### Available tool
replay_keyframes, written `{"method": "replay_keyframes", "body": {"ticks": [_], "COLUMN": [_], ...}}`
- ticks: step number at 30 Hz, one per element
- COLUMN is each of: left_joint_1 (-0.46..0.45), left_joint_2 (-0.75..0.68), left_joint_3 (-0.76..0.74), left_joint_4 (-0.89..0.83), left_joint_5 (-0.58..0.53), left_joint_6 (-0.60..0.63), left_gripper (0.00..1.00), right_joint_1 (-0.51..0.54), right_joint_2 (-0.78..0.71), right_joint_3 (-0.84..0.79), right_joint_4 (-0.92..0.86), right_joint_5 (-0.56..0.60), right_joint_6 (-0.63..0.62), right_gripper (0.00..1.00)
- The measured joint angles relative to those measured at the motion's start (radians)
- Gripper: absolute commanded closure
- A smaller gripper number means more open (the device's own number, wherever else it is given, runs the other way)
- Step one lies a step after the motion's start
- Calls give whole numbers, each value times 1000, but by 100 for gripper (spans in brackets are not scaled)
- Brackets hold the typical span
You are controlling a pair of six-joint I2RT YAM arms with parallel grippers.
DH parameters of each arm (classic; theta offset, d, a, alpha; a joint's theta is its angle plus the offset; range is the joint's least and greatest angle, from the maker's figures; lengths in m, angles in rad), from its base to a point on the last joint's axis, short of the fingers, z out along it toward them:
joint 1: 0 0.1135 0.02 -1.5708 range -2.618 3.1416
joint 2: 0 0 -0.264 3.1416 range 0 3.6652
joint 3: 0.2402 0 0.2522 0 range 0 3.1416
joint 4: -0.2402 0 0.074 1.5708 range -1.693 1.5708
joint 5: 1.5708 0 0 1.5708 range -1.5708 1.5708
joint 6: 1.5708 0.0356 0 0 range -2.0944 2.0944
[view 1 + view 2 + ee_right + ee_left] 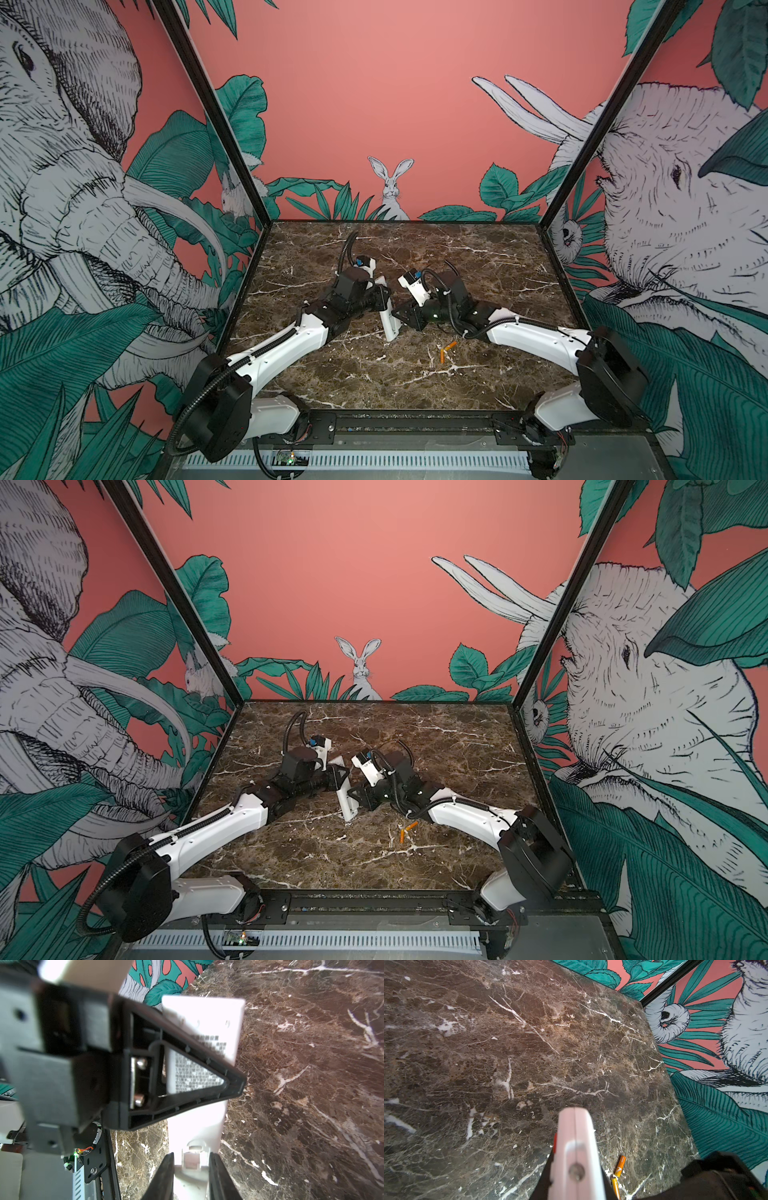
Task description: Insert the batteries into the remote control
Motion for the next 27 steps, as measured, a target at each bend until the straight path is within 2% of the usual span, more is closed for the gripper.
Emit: {"method": "replay_keyframes", "body": {"ticks": [8, 14, 20, 27], "left_joint_1": [9, 14, 15, 15], "left_joint_2": [0, -17, -27, -27], "left_joint_3": [-5, -37, -52, -118], "left_joint_4": [0, 14, 60, 172], "left_joint_5": [-6, 10, 85, 201], "left_joint_6": [25, 54, 81, 104], "left_gripper": [100, 100, 100, 100], "right_joint_1": [-8, -59, -125, -169], "right_joint_2": [-71, -109, -102, 4], "right_joint_3": [-8, -13, -10, 55], "right_joint_4": [-83, -211, -325, -419], "right_joint_5": [69, 151, 235, 325], "right_joint_6": [-50, -116, -180, -243], "right_gripper": [73, 73, 75, 75]}}
